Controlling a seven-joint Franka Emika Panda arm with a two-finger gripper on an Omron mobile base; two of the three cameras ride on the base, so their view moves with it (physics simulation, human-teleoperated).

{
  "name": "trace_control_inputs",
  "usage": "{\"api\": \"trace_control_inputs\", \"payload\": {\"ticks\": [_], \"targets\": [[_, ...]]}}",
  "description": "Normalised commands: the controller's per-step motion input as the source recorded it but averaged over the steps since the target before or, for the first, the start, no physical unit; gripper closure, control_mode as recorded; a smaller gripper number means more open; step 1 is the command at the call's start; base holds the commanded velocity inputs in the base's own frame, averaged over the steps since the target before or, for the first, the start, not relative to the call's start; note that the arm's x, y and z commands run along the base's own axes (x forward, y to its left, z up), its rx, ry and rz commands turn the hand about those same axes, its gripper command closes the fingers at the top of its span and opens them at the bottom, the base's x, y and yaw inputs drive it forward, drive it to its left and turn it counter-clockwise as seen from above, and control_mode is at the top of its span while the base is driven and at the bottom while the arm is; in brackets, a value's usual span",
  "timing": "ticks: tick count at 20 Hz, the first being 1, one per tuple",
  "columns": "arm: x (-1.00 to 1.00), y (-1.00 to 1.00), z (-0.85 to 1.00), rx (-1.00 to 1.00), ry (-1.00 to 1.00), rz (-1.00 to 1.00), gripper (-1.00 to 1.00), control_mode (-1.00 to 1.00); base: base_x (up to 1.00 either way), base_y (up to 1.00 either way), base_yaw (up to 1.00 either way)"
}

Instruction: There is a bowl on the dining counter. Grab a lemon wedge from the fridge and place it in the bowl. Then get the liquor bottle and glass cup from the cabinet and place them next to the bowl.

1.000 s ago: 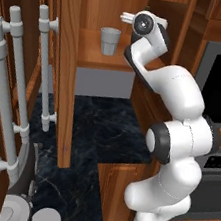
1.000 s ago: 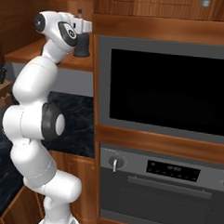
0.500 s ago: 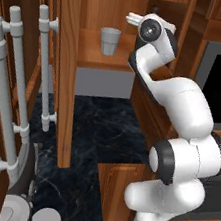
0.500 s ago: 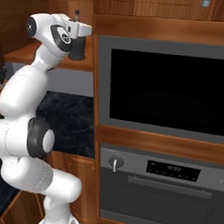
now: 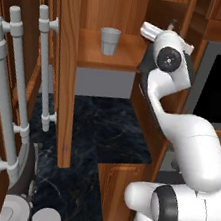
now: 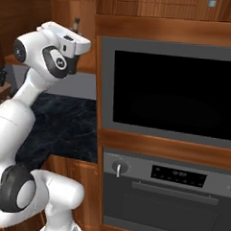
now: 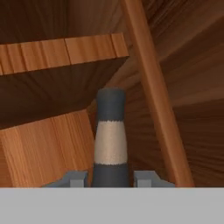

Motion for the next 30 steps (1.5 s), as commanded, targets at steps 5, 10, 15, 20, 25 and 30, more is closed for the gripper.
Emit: {"api": "trace_control_inputs", "payload": {"ticks": [5, 10, 15, 20, 25, 30], "targets": [[-1.0, 0.02, -0.09, -0.02, -0.09, 0.14, 1.0, -1.0, 0.0, 0.0, 0.0], [-0.97, 0.0, 0.0, -0.02, -0.08, 0.22, 1.0, -1.0, 0.0, 0.0, 0.0], [-0.86, 0.0, -0.01, -0.01, -0.04, 0.22, 1.0, -1.0, 0.0, 0.0, 0.0], [-0.85, 0.0, -0.01, -0.01, -0.04, 0.24, 1.0, -1.0, 0.0, 0.0, 0.0], [-0.77, 0.0, 0.0, -0.01, -0.05, 0.24, 1.0, -1.0, 0.0, 0.0, 0.0], [-0.35, 0.02, 0.0, 0.0, -0.04, 0.18, 1.0, 1.0, -0.06, 0.07, 0.05]]}}
